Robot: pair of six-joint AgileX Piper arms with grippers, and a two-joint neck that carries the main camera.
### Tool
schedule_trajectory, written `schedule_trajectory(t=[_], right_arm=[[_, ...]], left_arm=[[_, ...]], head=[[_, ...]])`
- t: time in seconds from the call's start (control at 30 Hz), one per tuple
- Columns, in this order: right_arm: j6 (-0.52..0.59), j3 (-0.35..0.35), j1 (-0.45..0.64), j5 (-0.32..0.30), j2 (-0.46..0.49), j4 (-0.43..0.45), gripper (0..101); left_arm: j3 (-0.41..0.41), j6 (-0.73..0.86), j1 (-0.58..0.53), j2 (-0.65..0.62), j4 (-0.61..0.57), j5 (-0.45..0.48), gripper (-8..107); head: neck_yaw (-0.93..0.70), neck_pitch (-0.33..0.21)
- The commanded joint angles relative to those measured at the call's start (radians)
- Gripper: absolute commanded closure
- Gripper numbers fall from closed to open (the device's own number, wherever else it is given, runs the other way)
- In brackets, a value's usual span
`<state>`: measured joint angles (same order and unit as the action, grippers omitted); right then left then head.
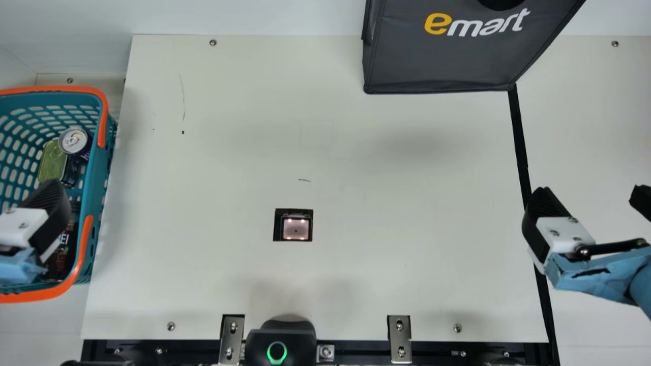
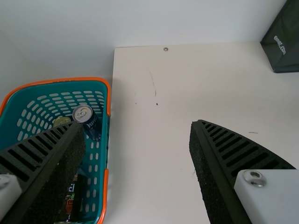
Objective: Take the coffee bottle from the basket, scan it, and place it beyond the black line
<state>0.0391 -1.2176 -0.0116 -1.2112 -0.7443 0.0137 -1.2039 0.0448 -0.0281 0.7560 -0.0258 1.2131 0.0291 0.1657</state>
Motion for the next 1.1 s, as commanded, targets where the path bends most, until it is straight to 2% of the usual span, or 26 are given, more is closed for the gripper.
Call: schedule_trajectory(t=[0.0,0.47,1.07], right_arm=[[0.000,0.000,0.000,0.000,0.000,0.000,10],[0.000,0.000,0.000,0.000,0.000,0.000,10],[0.000,0.000,0.000,0.000,0.000,0.000,10]], left_arm=[[0.000,0.000,0.000,0.000,0.000,0.000,9],[0.000,0.000,0.000,0.000,0.000,0.000,9],[0.005,-0.010,0.000,0.001,0.014,0.001,9]], head=[[-0.025,-0.027],[-0.351,-0.027],[-0.351,-0.027]])
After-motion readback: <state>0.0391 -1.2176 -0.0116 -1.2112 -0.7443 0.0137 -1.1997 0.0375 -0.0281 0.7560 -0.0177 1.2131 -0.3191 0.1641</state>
